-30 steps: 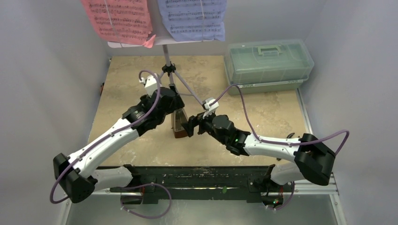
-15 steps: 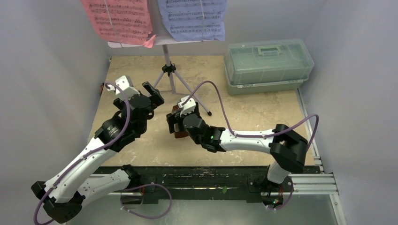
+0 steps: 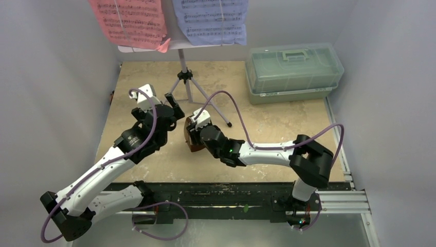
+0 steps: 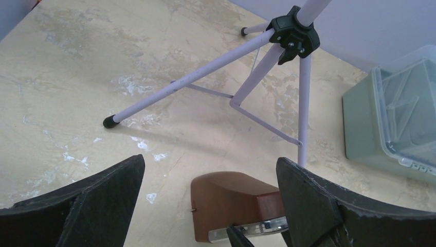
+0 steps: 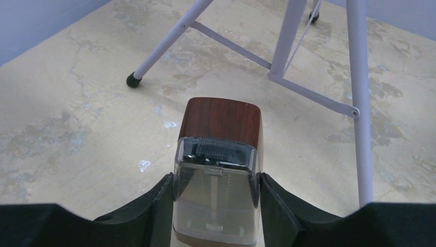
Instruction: Set up the instrument practice props
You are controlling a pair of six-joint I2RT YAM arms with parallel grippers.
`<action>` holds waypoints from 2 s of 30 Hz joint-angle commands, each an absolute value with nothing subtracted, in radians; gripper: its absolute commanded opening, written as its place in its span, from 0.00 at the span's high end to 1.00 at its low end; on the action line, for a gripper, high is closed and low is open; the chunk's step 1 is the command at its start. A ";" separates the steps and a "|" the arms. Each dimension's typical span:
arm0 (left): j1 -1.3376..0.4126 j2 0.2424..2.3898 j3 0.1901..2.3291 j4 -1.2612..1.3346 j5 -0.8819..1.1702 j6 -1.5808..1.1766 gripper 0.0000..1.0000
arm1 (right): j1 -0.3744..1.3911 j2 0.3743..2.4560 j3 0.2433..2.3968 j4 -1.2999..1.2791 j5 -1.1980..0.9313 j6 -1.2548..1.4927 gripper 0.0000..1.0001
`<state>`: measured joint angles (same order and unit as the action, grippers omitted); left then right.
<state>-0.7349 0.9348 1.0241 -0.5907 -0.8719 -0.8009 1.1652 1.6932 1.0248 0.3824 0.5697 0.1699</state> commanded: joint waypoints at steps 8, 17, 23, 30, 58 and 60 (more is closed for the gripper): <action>-0.732 0.996 0.972 -0.451 -0.666 -0.641 0.01 | 0.987 1.407 0.754 0.488 -0.030 -0.038 0.97; -0.720 1.294 1.176 -0.698 -0.274 -0.700 0.00 | 0.939 1.394 0.724 0.498 -0.105 -0.137 1.00; -0.704 1.179 1.073 -0.611 -0.405 -0.604 0.02 | 0.827 1.353 0.684 0.508 -0.296 -0.118 1.00; -0.698 0.963 0.874 -0.255 -0.150 -0.295 0.01 | 0.733 1.326 0.623 0.579 -0.560 -0.055 1.00; -0.738 0.893 0.453 0.176 0.457 0.440 0.00 | 0.708 1.392 0.654 0.537 -0.860 -0.129 0.94; -0.742 0.891 0.427 0.213 0.439 0.425 0.00 | 0.709 1.385 0.646 0.540 -0.852 -0.130 0.91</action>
<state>-0.7284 0.8940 0.4637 0.0811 0.4332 0.4301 0.7048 1.3949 0.6247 0.5594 -0.8104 -0.1478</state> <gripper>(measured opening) 0.998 0.570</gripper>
